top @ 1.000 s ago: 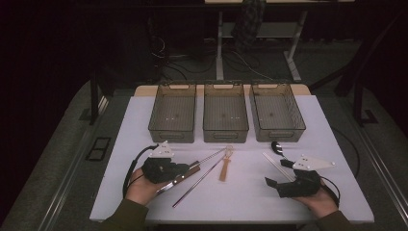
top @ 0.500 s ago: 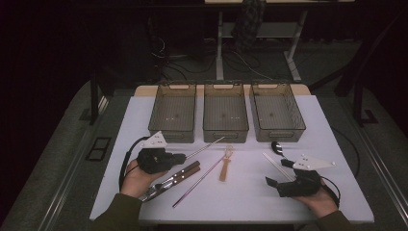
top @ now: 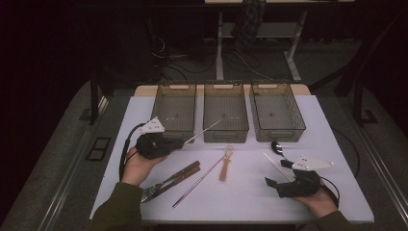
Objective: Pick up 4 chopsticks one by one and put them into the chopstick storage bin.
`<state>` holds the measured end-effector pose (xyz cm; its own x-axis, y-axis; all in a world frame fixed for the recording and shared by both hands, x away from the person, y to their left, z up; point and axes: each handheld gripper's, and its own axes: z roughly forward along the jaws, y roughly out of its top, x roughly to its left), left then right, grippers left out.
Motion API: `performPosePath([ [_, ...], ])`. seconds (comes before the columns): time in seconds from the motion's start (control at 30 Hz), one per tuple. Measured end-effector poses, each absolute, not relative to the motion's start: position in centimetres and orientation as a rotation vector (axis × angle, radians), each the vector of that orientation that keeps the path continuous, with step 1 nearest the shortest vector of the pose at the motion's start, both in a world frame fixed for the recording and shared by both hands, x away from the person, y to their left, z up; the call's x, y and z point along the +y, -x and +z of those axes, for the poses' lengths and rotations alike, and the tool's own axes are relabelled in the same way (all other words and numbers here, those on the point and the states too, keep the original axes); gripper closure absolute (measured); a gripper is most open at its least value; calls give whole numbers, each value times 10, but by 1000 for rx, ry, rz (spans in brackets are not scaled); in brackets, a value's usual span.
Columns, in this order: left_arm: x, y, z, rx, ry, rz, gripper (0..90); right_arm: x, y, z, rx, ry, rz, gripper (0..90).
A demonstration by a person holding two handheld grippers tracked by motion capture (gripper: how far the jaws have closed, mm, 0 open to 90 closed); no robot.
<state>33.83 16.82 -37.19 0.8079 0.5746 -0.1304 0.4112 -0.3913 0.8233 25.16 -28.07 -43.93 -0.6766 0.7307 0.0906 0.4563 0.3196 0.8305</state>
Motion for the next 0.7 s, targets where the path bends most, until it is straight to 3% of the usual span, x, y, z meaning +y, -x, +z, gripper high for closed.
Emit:
performPosePath([
  [0.7, 171, -391, -359, 855, -2008, 303, 843, -283, -252, -439, 2285, -1076, 1295, 105],
])
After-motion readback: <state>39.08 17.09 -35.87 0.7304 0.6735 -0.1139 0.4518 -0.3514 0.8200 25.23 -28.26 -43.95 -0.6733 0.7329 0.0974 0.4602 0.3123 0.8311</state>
